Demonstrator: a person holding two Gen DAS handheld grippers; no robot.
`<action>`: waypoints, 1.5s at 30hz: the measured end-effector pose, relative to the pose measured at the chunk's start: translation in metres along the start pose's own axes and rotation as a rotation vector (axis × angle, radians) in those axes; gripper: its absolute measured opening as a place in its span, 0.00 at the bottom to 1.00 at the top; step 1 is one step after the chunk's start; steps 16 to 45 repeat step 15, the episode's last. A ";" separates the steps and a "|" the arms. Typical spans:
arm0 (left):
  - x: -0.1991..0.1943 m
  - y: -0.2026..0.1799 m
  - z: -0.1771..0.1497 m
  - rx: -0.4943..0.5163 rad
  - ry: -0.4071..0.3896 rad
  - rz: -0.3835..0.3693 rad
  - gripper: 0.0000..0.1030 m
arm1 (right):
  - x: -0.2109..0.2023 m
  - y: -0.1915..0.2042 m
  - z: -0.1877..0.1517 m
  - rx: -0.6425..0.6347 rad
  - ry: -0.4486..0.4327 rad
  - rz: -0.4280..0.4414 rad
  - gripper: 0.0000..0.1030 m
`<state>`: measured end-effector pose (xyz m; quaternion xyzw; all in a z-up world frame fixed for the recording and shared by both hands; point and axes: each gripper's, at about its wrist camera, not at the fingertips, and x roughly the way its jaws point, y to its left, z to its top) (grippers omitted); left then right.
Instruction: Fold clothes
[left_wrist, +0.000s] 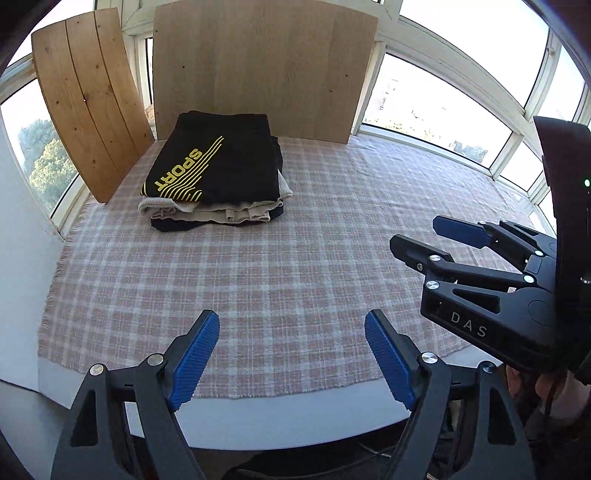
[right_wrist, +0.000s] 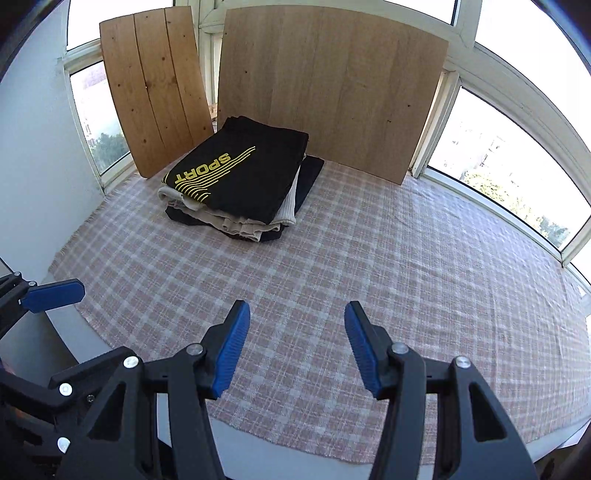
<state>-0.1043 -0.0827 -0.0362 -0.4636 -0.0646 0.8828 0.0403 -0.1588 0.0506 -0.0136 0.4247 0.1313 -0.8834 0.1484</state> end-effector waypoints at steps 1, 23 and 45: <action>-0.001 -0.001 -0.001 -0.002 -0.003 0.003 0.78 | -0.001 -0.001 -0.001 0.001 -0.001 -0.002 0.52; -0.011 -0.008 -0.004 0.015 -0.046 0.032 0.78 | -0.003 -0.009 -0.006 0.005 0.003 0.003 0.52; -0.011 -0.008 -0.004 0.015 -0.046 0.032 0.78 | -0.003 -0.009 -0.006 0.005 0.003 0.003 0.52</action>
